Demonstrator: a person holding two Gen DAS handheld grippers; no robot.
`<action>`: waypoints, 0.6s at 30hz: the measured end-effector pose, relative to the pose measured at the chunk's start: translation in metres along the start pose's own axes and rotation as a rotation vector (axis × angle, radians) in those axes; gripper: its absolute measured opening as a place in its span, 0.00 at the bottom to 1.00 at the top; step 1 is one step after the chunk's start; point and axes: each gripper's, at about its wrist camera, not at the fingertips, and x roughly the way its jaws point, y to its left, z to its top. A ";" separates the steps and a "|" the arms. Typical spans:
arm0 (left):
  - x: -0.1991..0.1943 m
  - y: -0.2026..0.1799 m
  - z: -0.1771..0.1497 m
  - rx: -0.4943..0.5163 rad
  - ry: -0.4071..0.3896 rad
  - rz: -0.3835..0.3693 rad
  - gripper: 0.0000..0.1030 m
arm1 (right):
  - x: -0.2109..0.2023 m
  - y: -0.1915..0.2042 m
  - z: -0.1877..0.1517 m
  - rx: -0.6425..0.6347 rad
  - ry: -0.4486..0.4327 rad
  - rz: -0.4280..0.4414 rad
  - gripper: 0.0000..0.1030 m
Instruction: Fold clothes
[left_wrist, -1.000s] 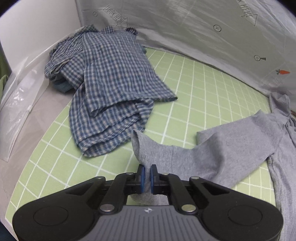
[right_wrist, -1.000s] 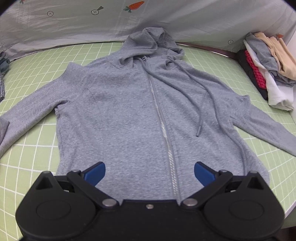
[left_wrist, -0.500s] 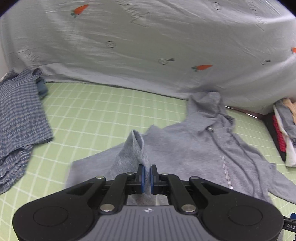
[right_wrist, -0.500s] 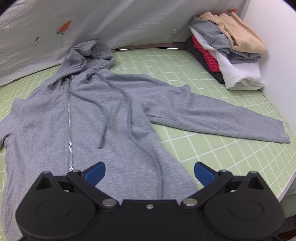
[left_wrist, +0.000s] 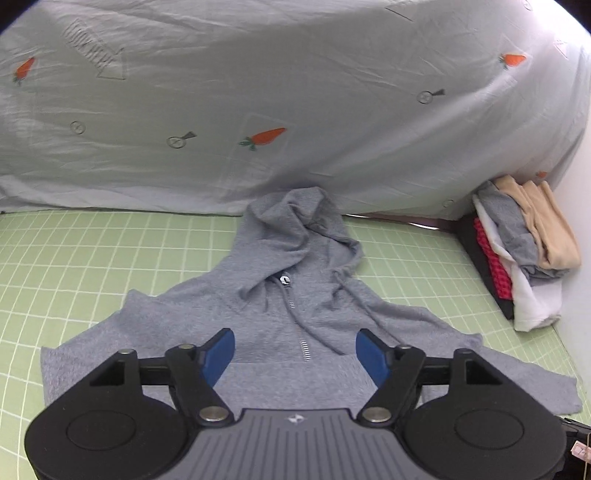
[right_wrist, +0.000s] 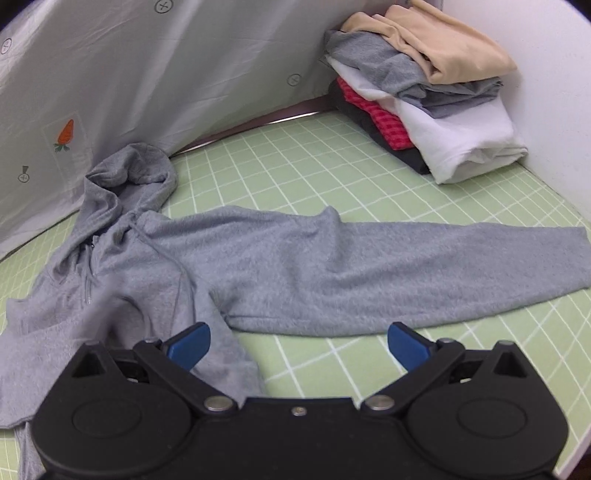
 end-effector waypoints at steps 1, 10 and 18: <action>0.002 0.011 -0.002 -0.033 0.008 0.018 0.81 | 0.004 0.007 0.003 -0.021 -0.003 0.012 1.00; 0.018 0.087 -0.020 -0.220 0.084 0.216 0.97 | 0.029 0.075 0.015 -0.188 0.031 0.098 0.90; 0.031 0.106 -0.021 -0.234 0.080 0.230 1.00 | 0.046 0.119 0.003 -0.299 0.085 0.187 0.83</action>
